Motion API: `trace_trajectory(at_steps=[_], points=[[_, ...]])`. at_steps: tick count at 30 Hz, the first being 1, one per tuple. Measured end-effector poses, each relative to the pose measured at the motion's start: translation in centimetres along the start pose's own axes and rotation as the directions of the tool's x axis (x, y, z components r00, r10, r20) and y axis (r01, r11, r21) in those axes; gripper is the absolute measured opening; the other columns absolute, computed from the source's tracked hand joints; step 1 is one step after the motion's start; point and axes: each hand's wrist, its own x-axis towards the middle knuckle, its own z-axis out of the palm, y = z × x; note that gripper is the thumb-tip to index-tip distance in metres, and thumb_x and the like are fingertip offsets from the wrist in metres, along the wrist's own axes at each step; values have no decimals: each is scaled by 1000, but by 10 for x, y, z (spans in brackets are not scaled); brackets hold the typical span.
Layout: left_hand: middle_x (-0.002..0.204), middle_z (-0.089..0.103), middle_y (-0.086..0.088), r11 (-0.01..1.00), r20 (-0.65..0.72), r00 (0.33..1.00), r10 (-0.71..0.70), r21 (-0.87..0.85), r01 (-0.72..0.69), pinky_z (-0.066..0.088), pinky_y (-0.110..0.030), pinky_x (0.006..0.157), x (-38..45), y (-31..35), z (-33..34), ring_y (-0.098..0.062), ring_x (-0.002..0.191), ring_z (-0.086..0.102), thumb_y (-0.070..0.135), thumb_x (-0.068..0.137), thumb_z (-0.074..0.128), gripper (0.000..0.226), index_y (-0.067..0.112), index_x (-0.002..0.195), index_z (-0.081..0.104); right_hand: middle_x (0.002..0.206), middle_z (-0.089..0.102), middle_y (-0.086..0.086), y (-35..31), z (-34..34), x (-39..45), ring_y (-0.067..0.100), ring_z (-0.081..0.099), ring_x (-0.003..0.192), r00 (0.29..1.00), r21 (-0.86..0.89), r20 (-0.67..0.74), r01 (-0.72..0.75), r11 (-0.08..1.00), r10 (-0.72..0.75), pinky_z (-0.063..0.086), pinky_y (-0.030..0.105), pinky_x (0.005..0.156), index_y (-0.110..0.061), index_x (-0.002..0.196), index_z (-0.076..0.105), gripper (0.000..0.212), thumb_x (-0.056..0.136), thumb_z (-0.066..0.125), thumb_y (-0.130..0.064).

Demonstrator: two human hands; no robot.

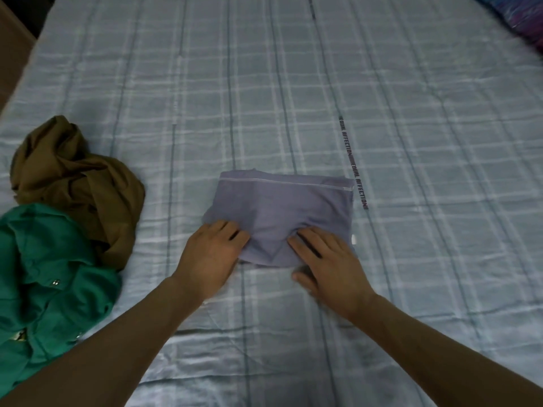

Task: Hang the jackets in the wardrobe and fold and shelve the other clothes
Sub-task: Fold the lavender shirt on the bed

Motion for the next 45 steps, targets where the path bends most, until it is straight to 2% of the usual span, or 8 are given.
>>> trace_trajectory(at_steps=[6, 10, 13, 16, 23, 26, 35, 45], points=[[77, 61, 0, 990, 59, 998, -35, -133, 43, 48, -32, 52, 7, -2, -38, -24, 65, 59, 10, 64, 82, 29, 17, 87, 67, 111, 66, 7, -10, -5, 17, 30, 64, 98, 991, 8, -95, -90, 996, 90, 55, 40, 78, -12, 116, 65, 47, 71, 76, -7], [83, 60, 3, 988, 55, 997, -46, -146, 54, 41, -28, 56, 6, 0, -65, -21, 73, 59, 15, 74, 76, 24, 21, 94, 65, 100, 63, 8, -8, -36, 26, 31, 64, 78, 978, 99, -48, -197, 975, 202, 53, 37, 50, -12, 107, 67, 38, 71, 74, -3], [88, 61, 4, 981, 67, 996, -55, -183, 66, 48, -33, 61, 3, -1, -105, -17, 76, 58, 19, 82, 67, 17, 20, 98, 61, 100, 63, 6, -8, -87, 35, 28, 64, 76, 994, 189, -1, -111, 976, 113, 52, 30, 55, -15, 109, 67, 33, 78, 71, -5], [80, 58, 6, 966, 115, 991, -74, -240, 100, 50, -39, 64, -3, -1, -162, -15, 70, 56, 27, 83, 50, 9, 21, 88, 55, 93, 64, -4, -20, -153, 50, 17, 62, 80, 995, 242, 65, -93, 966, 79, 35, 12, 62, -21, 105, 64, 21, 85, 65, -12], [72, 55, 10, 962, 61, 985, -159, -216, 168, 43, -33, 58, -63, 21, -320, -13, 67, 54, 29, 72, 51, 7, 28, 80, 50, 89, 67, -5, -101, -288, 65, 15, 58, 78, 994, 290, 80, 48, 956, -74, 40, 25, 65, -22, 102, 59, 13, 90, 58, -19], [77, 43, 19, 960, 30, 973, -231, -154, 232, 33, -22, 54, -104, 46, -381, 0, 67, 38, 19, 71, 60, 30, 38, 81, 39, 96, 64, -4, -142, -337, 66, 17, 58, 82, 976, 268, 33, 198, 943, -214, 44, 31, 70, -23, 106, 61, 16, 91, 55, -18], [88, 63, 6, 861, -228, 843, -486, 37, 507, 47, -33, 66, -254, 119, -536, -17, 80, 59, 28, 68, 55, 22, 28, 90, 54, 93, 61, -2, -273, -460, 67, 21, 60, 82, 812, 235, -109, 581, 779, -573, 47, 34, 68, -23, 100, 61, 22, 84, 53, -36], [85, 42, 13, 599, -430, 570, -701, 80, 797, 32, -20, 60, -462, 198, -615, -5, 71, 40, 23, 73, 53, 17, 30, 87, 45, 98, 65, -10, -482, -501, 20, 10, 60, 86, 536, 280, -206, 834, 475, -819, 50, 32, 73, -28, 103, 53, 25, 85, 70, -24]])
